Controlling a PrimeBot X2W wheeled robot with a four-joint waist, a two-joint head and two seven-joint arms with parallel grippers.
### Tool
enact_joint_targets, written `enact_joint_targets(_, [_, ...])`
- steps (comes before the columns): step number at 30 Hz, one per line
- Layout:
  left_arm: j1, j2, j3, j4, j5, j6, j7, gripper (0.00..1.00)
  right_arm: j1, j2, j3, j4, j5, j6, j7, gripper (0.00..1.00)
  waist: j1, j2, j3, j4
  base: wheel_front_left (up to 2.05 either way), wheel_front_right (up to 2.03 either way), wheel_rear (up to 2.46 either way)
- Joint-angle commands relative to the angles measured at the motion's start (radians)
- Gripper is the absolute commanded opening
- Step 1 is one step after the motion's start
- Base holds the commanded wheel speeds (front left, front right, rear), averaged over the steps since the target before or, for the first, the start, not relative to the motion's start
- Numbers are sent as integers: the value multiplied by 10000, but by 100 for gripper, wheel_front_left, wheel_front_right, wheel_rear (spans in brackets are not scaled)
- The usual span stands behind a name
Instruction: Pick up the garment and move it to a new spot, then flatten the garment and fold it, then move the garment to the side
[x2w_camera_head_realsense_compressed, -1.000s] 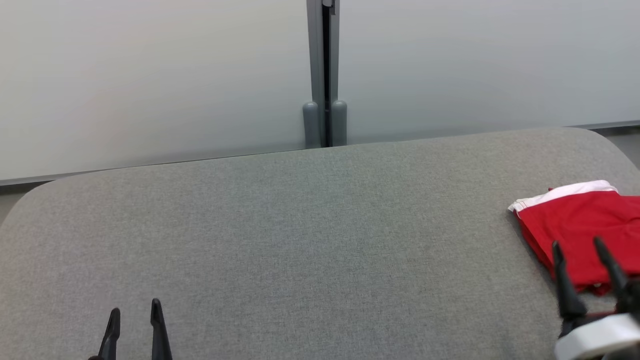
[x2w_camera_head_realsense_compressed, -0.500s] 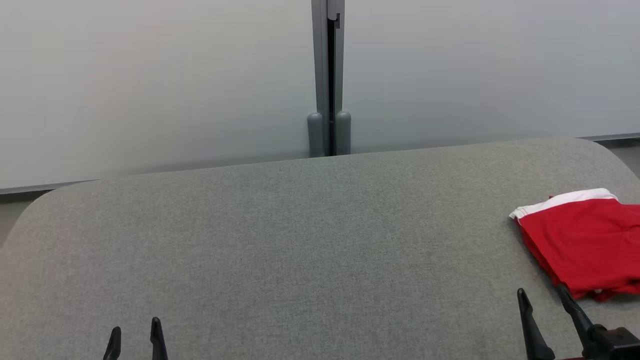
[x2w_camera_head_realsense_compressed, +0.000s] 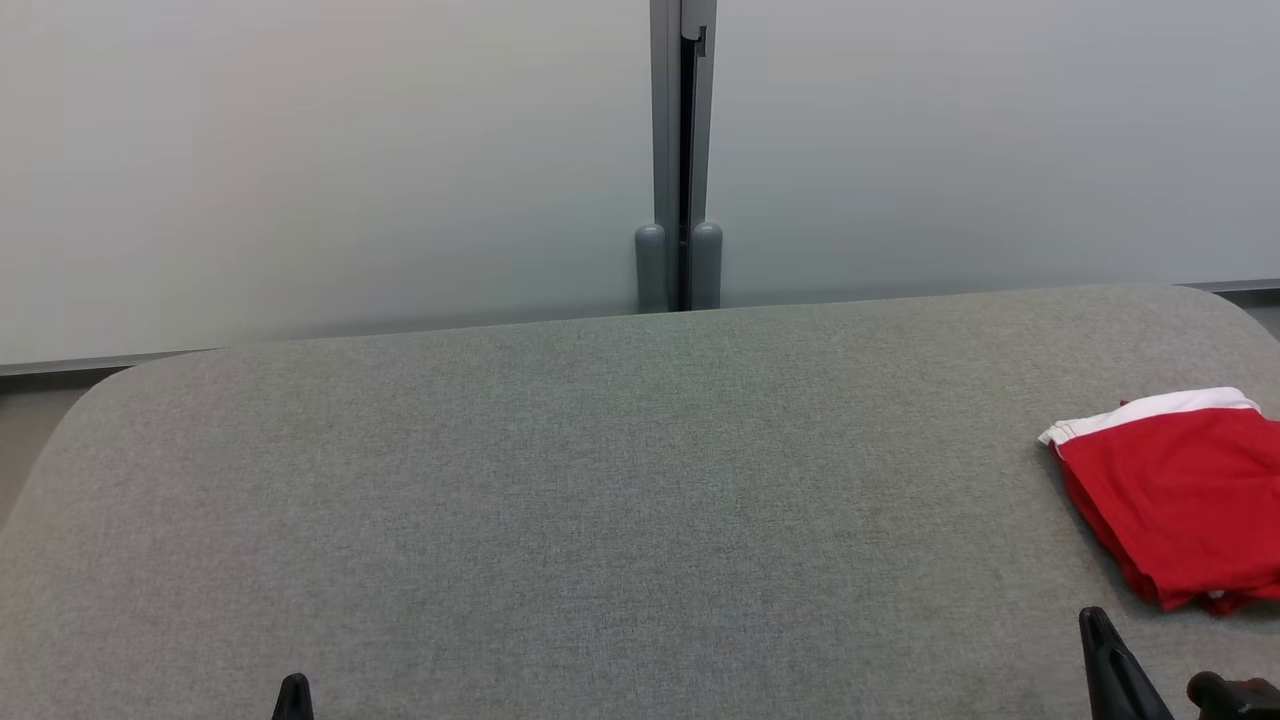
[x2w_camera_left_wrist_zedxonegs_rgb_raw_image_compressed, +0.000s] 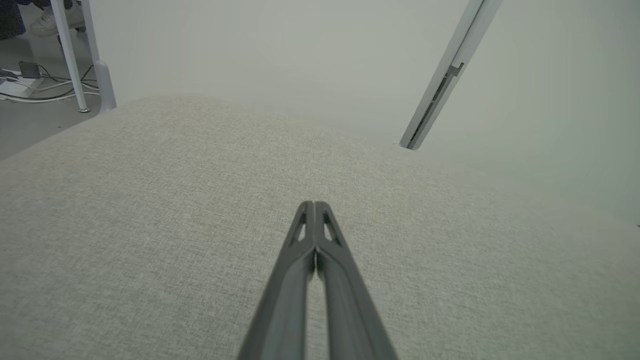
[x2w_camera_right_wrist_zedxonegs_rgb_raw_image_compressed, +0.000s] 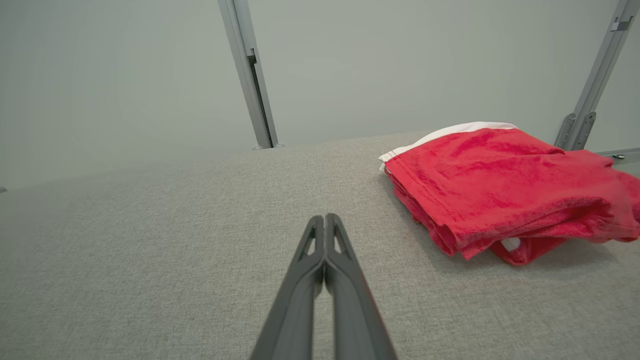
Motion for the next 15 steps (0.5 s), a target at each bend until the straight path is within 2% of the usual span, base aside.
enact_joint_targets(1, [-352, 72, 79, -107, -448, -88, 96, 0, -289, -84, -56, -150, 545, 0, 108, 0, 0, -1, 10, 5, 0, 0, 0])
enact_joint_targets(15, [-987, 102, 242, 9, -2719, -385, 726, 0, -667, -95, -74, -215, 3222, 0, 696, 0, 0, -1, 92, 59, 0, 0, 0])
